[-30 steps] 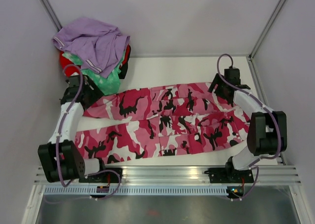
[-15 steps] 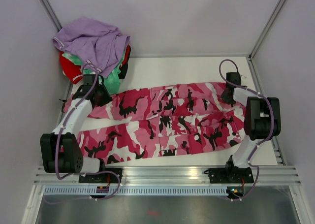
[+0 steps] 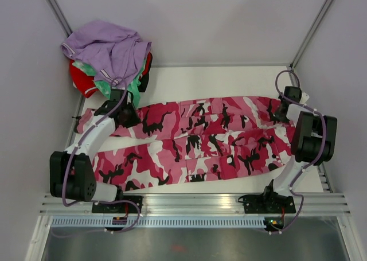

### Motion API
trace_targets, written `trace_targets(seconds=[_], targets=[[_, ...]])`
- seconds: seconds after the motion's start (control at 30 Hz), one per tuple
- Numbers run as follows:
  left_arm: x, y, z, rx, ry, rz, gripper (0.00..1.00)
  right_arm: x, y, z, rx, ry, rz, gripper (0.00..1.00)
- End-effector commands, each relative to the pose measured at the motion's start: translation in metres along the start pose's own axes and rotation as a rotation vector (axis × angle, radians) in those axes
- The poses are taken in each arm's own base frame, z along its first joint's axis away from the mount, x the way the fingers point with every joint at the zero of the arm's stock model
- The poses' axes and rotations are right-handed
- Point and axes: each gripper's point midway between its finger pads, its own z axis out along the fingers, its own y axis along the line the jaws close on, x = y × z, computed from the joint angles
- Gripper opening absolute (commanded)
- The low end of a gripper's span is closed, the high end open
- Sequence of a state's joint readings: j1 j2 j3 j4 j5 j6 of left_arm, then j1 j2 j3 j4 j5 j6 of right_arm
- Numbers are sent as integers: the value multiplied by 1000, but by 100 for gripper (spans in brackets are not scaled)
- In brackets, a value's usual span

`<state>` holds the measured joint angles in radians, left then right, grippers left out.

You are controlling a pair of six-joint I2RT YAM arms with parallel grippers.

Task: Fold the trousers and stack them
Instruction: Flatten the trousers out

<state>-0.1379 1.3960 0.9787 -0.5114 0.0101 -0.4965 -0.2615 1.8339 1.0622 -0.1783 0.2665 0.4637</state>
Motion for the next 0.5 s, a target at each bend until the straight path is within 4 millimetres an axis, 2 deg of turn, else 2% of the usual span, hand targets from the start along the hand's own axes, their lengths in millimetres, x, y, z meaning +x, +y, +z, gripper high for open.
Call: trace_targets(seconds=[0.0,0.1,0.13,0.17,0.2,0.23,0.27,0.3,0.33,0.37,0.4,0.43,0.47], targets=[[10,-6,-6,12,37,66,32,4,4,-1,-55,40,-48,8],[17,-11,-21,34,49,70,38,-9,30,-31,-191,25,-52,30],[18,-12,-26,39,46,52,40,-26,36,-56,-237,-30,-43,48],[18,-11,-31,35,38,40,43,-31,38,-69,-262,-48,-36,57],[19,-9,-36,28,36,28,56,-37,41,-84,-295,-67,-25,67],[16,-11,-47,38,8,3,63,-52,42,-112,-332,-128,-11,76],[15,-11,-52,44,-5,-11,69,-49,38,-124,-333,-121,16,89],[16,-12,-57,51,-6,-23,82,-58,35,-149,-359,-170,38,93],[14,-14,-65,63,-28,-48,86,-52,30,-159,-354,-160,50,95],[13,-15,-70,67,-38,-55,87,-49,24,-168,-348,-162,69,96],[13,-14,-73,69,-44,-64,88,-46,16,-186,-350,-180,121,97],[12,-13,-81,66,-62,-85,88,-43,3,-191,-301,-197,165,97],[14,-6,-81,40,-72,-94,88,-26,-12,-193,-249,-164,200,97]])
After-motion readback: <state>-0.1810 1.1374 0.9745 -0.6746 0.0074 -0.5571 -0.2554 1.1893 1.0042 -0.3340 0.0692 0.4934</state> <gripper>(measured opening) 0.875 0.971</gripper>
